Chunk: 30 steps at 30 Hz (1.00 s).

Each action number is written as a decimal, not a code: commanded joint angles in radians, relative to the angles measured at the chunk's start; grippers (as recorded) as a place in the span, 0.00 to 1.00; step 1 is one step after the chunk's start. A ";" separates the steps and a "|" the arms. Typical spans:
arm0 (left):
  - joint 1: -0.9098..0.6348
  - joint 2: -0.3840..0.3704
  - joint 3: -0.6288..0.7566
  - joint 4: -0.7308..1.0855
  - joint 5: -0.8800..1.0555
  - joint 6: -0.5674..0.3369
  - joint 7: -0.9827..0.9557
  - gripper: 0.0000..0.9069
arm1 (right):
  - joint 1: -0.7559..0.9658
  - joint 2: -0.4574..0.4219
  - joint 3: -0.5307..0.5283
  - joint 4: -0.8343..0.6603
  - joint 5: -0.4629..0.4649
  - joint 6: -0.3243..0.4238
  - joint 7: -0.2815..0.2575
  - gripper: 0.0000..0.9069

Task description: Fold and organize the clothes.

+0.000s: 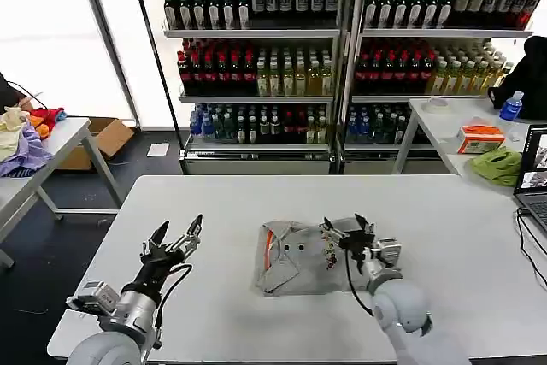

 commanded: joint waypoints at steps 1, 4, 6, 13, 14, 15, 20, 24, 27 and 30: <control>0.013 -0.002 -0.003 0.004 0.003 -0.002 0.004 1.00 | 0.034 0.083 -0.118 -0.141 -0.085 -0.049 0.100 1.00; 0.008 -0.005 0.000 0.009 0.003 -0.002 0.005 1.00 | 0.012 0.067 -0.106 -0.129 -0.086 -0.051 0.092 1.00; 0.000 -0.006 0.009 0.016 0.004 -0.002 0.005 1.00 | 0.011 0.063 -0.099 -0.140 -0.086 -0.050 0.089 1.00; -0.015 -0.006 0.024 0.026 0.005 -0.002 0.004 1.00 | -0.010 0.043 -0.067 -0.063 -0.042 0.015 0.046 1.00; -0.015 -0.005 0.023 0.026 0.005 -0.001 0.005 1.00 | -0.019 0.035 -0.056 -0.045 -0.041 0.048 0.034 1.00; -0.014 -0.005 0.022 0.026 0.005 -0.002 0.004 1.00 | -0.023 0.033 -0.052 -0.033 -0.041 0.069 0.027 1.00; -0.010 0.001 0.012 0.023 0.002 -0.002 0.005 1.00 | -0.072 0.008 0.015 0.076 -0.049 0.218 -0.050 1.00; -0.005 0.005 0.006 0.023 0.013 -0.008 0.007 1.00 | -0.124 -0.024 0.101 0.142 -0.070 0.256 -0.118 1.00; 0.009 0.008 0.001 0.022 0.034 -0.019 0.018 1.00 | -0.218 -0.082 0.241 0.184 -0.017 0.299 -0.213 1.00; 0.035 0.011 -0.008 0.021 0.058 -0.032 0.036 1.00 | -0.352 -0.125 0.372 0.211 0.071 0.347 -0.283 1.00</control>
